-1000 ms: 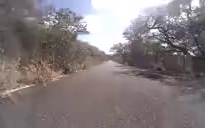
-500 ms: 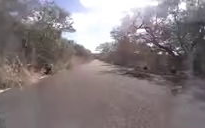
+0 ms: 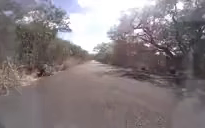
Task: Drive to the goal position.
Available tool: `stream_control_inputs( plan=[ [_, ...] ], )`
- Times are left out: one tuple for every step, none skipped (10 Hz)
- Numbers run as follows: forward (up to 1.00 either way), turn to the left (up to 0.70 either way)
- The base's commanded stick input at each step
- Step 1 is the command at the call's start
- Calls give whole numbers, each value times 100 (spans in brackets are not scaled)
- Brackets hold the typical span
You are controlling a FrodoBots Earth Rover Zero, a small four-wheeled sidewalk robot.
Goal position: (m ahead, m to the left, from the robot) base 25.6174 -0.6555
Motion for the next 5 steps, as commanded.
stream_control_inputs(
  plan=[
    [50, 0],
    [50, 0],
    [50, 0],
    [50, 50],
    [50, 50]
  ],
)
